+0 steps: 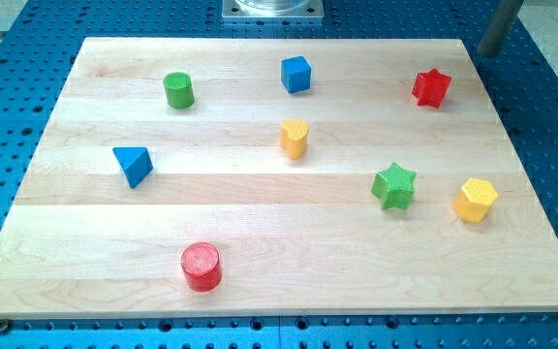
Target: Move the blue cube to the top center of the board
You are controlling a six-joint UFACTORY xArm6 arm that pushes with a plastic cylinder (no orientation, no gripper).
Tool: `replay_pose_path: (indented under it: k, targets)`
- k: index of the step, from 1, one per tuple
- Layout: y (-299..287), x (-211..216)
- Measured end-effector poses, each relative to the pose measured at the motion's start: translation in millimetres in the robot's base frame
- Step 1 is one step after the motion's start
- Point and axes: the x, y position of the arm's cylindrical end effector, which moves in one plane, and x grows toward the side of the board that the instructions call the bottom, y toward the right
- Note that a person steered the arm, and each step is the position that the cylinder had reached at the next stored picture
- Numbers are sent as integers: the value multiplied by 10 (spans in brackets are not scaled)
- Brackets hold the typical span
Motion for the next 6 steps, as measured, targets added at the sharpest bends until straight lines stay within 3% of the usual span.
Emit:
replay_pose_path:
  k: [3,4,5,6]
  targets:
    - [-242,-97]
    - [-1035,-288]
    - [-1526,200]
    - [-1589,673]
